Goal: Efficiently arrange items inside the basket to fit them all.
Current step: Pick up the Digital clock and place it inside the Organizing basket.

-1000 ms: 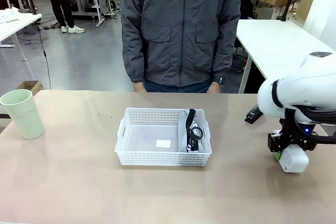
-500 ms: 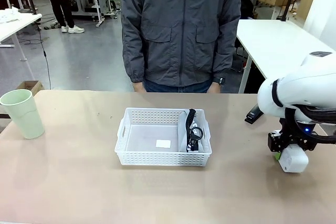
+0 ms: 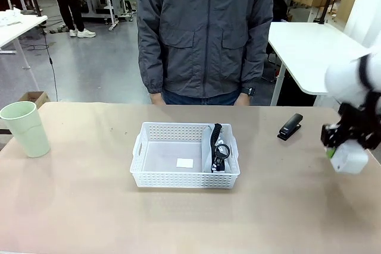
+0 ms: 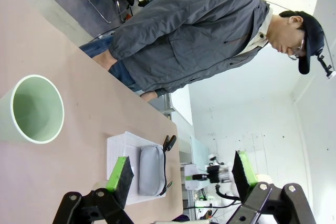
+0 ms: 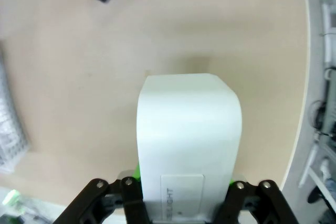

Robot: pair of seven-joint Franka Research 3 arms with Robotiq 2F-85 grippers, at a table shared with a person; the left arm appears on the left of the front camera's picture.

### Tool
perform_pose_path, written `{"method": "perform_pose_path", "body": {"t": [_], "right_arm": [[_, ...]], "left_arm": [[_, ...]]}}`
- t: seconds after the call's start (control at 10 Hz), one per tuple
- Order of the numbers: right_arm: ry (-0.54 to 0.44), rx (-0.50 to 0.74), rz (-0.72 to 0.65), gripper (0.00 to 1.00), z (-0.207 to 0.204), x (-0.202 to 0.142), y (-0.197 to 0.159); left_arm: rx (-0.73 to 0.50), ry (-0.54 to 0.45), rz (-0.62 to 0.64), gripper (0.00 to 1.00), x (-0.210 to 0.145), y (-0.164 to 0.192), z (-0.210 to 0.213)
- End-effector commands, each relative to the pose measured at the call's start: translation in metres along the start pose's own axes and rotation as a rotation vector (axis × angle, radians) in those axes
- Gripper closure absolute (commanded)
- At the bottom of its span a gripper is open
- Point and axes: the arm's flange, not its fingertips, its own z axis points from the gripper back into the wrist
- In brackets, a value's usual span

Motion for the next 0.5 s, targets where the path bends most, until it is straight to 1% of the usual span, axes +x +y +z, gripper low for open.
{"method": "perform_pose_path", "body": {"t": [0.0,0.1,0.3,0.4], "right_arm": [[-0.047,0.111,0.021,1.00,0.075,-0.026,0.010],[-0.078,0.156,0.007,1.00,0.088,-0.028,0.004],[-0.086,0.217,0.001,1.00,0.085,-0.027,-0.010],[-0.064,0.235,0.050,0.49,0.075,-0.024,-0.018]], "left_arm": [[-0.015,-0.001,-0.011,0.00,0.000,0.001,0.000],[-0.015,-0.001,-0.011,0.00,0.000,0.001,0.000],[-0.015,-0.001,-0.011,0.00,0.000,0.001,0.000],[-0.015,-0.001,-0.011,0.00,0.000,0.001,0.000]]}}
